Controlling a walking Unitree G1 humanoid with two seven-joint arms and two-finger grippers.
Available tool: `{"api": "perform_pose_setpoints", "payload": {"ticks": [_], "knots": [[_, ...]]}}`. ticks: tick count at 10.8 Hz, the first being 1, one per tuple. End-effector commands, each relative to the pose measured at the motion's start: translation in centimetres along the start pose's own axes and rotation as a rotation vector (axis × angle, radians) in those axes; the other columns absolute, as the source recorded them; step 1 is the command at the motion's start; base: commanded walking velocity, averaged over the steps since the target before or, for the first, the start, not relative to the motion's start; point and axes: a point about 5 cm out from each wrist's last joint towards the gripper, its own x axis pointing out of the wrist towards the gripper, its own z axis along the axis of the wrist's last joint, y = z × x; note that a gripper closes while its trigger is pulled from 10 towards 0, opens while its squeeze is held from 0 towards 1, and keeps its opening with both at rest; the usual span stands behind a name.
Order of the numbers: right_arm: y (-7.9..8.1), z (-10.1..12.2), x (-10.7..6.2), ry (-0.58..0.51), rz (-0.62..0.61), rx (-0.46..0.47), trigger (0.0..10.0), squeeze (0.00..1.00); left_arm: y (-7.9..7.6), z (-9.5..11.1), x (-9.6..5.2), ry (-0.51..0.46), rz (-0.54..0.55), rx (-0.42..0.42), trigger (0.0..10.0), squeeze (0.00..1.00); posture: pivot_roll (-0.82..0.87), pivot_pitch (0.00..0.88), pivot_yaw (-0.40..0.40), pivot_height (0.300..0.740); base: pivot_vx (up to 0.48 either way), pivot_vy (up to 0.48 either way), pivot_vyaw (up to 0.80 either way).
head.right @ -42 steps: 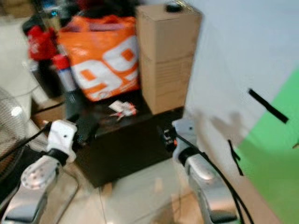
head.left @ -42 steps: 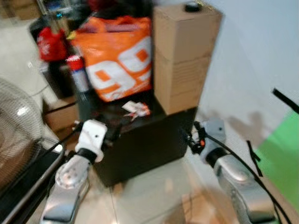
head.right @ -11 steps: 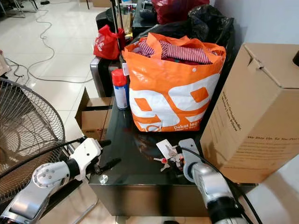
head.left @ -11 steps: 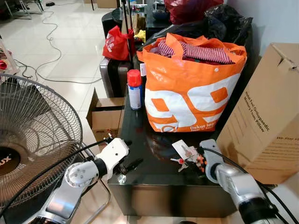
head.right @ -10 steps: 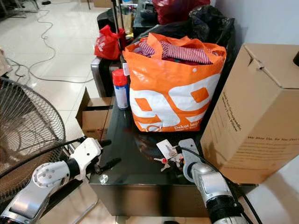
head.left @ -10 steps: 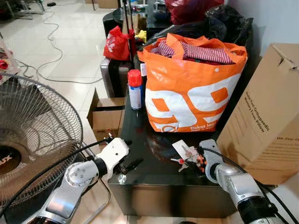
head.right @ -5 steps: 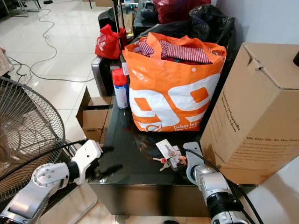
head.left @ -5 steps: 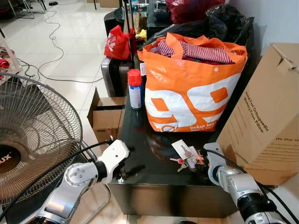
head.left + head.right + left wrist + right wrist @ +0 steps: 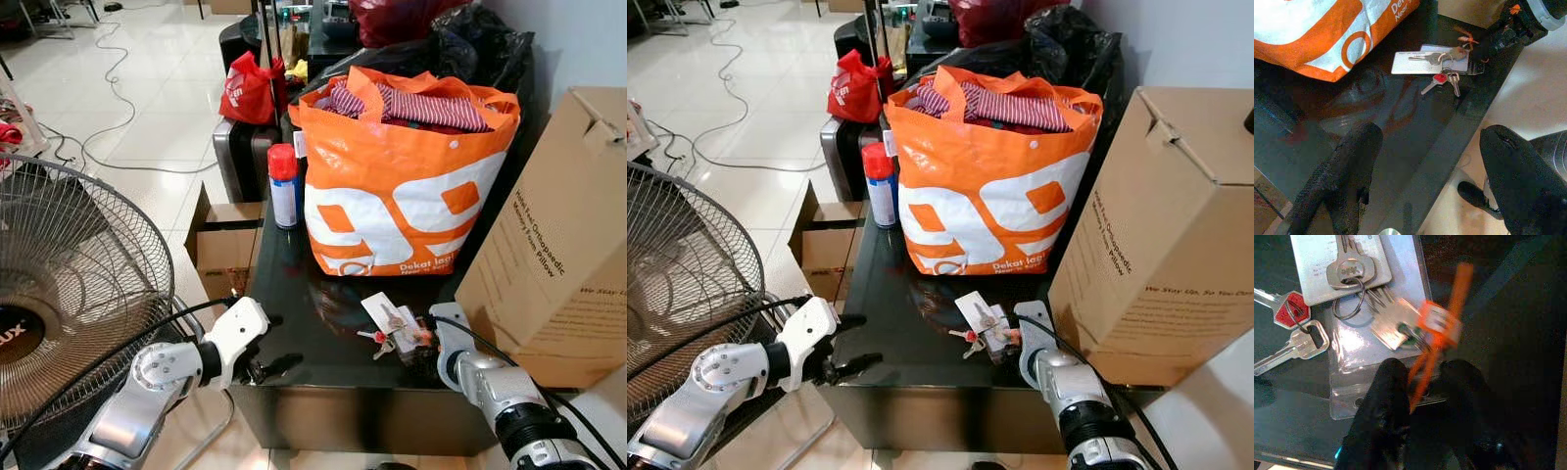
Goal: Hang keys on a hook
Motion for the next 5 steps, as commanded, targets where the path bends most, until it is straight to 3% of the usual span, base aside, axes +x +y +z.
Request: {"api": "perform_pose_setpoints", "payload": {"ticks": [1, 5], "knots": [[0.21, 0.55, 0.1, -0.011, 0.004, -0.004, 0.0, 0.0, 0.24, 0.44, -0.21, -0.004, -0.002, 0.017, 10.0, 0.0, -0.07, 0.0, 0.045, 0.74, 0.0, 0.0, 0.0], [0.0, 0.98, 0.09, -0.039, -0.004, -0.051, 0.0, 0.0, 0.41, 0.52, -0.21, -0.006, 0.014, 0.027, 10.0, 0.0, -0.07, 0.0, 0.042, 0.74, 0.0, 0.0, 0.0]]}}
